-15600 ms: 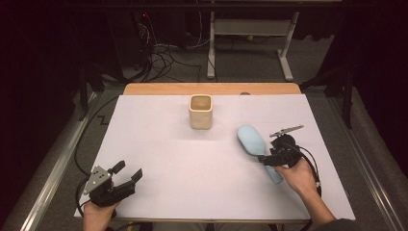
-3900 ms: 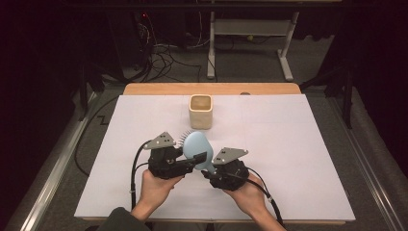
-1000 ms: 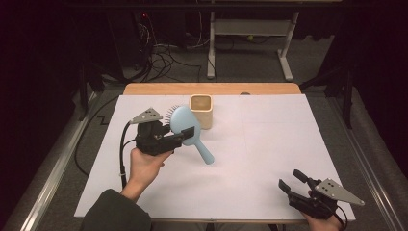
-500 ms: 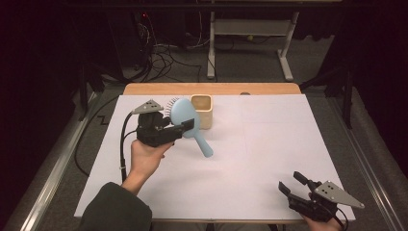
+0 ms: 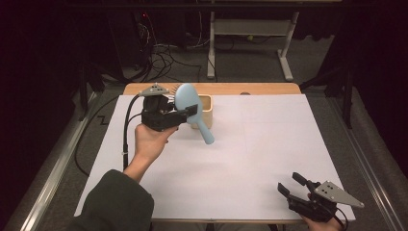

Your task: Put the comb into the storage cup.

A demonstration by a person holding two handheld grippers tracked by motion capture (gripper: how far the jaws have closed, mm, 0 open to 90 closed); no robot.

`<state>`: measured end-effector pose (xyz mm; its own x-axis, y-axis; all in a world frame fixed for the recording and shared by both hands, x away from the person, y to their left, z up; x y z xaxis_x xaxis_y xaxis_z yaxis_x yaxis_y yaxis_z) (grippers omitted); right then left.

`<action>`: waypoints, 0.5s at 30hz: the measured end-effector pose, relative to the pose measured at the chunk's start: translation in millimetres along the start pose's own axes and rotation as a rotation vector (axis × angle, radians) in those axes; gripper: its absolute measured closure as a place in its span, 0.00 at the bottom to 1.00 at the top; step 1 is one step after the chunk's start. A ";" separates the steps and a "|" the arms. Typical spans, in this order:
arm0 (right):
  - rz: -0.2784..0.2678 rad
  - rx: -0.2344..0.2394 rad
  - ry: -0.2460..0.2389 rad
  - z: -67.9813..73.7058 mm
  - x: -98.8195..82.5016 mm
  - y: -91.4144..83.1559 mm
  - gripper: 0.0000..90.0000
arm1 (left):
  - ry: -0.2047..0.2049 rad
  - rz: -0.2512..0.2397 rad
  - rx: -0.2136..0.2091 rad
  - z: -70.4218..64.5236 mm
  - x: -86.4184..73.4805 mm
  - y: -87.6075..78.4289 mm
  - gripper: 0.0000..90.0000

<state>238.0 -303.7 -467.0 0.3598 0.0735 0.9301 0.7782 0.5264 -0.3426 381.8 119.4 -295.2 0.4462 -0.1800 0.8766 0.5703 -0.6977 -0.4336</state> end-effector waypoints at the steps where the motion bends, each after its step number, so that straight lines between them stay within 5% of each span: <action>1: -0.001 0.000 0.000 0.1 0.0 0.0 0.36 | 0.000 0.001 0.003 0.6 1.4 1.6 0.59; 15: 0.005 -0.004 -0.014 1.3 -0.2 1.9 0.36 | 0.003 0.016 0.029 9.1 18.6 14.0 0.59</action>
<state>238.8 -301.6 -467.6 0.3568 0.0882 0.9300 0.7782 0.5227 -0.3481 404.4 112.6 -286.9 0.4533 -0.1933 0.8702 0.5830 -0.6742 -0.4535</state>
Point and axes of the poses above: each handheld gripper's, and its own axes: y roughly forward along the jaws, x roughly out of its top, z roughly to its left, the point moved 1 cm from there along y, roughly forward along the jaws, and after that the axes turned 3 degrees about y, right-handed, at the moved point
